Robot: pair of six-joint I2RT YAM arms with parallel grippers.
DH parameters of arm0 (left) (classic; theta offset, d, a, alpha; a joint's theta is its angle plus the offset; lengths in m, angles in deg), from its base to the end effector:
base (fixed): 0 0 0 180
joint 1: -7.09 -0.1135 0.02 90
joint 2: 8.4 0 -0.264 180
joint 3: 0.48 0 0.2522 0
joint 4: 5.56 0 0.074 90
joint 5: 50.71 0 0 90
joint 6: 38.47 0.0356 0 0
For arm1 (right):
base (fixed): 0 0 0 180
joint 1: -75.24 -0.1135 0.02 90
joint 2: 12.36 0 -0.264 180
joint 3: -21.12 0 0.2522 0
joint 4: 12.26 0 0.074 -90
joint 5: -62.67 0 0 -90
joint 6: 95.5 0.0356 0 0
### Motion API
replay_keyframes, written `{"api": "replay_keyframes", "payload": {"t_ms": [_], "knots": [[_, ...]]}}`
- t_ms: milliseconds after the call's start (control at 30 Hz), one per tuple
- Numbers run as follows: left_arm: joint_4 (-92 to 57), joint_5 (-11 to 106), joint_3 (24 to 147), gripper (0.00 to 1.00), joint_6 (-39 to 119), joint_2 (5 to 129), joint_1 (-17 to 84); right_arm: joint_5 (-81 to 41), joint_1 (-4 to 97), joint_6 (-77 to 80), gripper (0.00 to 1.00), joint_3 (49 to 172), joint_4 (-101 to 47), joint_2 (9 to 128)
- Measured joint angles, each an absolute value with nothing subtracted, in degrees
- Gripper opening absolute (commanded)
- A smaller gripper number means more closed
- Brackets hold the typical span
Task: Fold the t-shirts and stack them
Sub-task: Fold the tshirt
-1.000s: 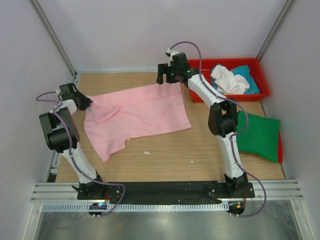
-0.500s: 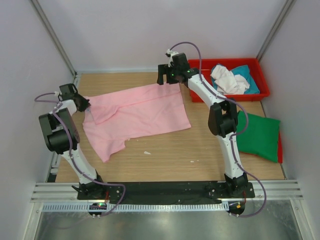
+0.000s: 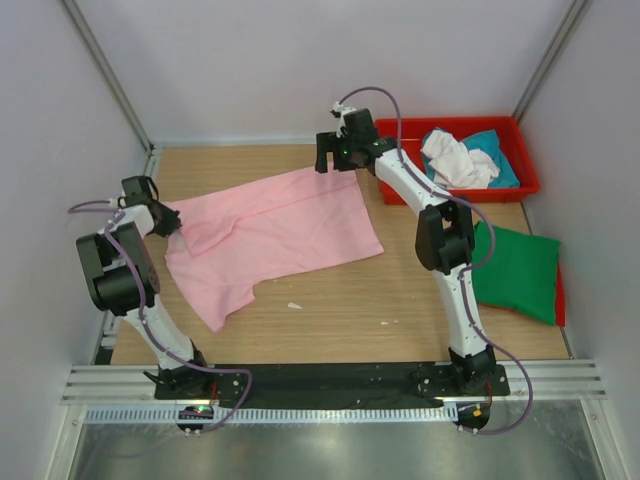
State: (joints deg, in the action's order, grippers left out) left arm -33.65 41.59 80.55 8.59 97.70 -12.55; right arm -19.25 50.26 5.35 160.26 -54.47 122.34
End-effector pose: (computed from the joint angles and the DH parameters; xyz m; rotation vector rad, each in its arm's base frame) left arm 0.3653 0.1288 0.1726 -1.2898 2.1545 -0.2182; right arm 0.4905 0.2341 0.2538 -0.3568 2.2407 0.4943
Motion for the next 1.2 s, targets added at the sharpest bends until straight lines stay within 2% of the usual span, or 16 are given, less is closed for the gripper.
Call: {"api": "replay_keyframes", "payload": {"t_ms": [67, 133, 167, 233, 267, 367, 567, 767, 967, 1200], "knots": [[-34.5, 41.24, 80.55, 0.1, 8.37, 97.73, -12.55, -19.25, 50.26, 5.31, 0.94, 160.28, -54.71, 122.71], [-35.4, 40.94, 80.59, 0.2, 8.37, 97.73, -12.55, -19.27, 50.22, 5.15, 0.94, 160.28, -55.04, 123.17], [-36.01, 40.83, 80.68, 0.35, 8.41, 97.73, -12.55, -19.3, 50.2, 5.11, 0.94, 160.28, -55.19, 123.45], [-37.26, 40.72, 81.18, 0.51, 8.72, 97.73, -12.55, -19.3, 50.13, 4.94, 0.94, 160.28, -55.52, 123.98], [-37.91, 40.5, 81.64, 0.63, 9.0, 97.77, -12.55, -19.32, 50.09, 4.87, 0.94, 160.28, -55.85, 124.19], [-39.64, 39.74, 83.96, 0.75, 9.68, 97.77, -12.79, -19.36, 49.91, 4.65, 0.94, 160.28, -56.68, 124.43], [-41.89, 39.93, 86.32, 0.79, 10.45, 95.87, -13.24, -19.36, 49.67, 4.52, 0.94, 160.37, -56.96, 124.43], [-44.71, 40.19, 83.04, 0.8, 9.2, 85.49, -11.12, -19.34, 49.67, 5.02, 0.94, 160.37, -57.16, 124.41], [-46.33, 38.6, 79.43, 0.8, 9.03, 75.96, -0.26, -19.36, 49.57, 5.39, 0.95, 159.01, -58.01, 123.34], [-51.05, 34.86, 79.85, 0.75, 13.48, 79.96, 7.76, -20.26, 49.46, 5.42, 0.94, 150.77, -59.02, 114.27]]}}
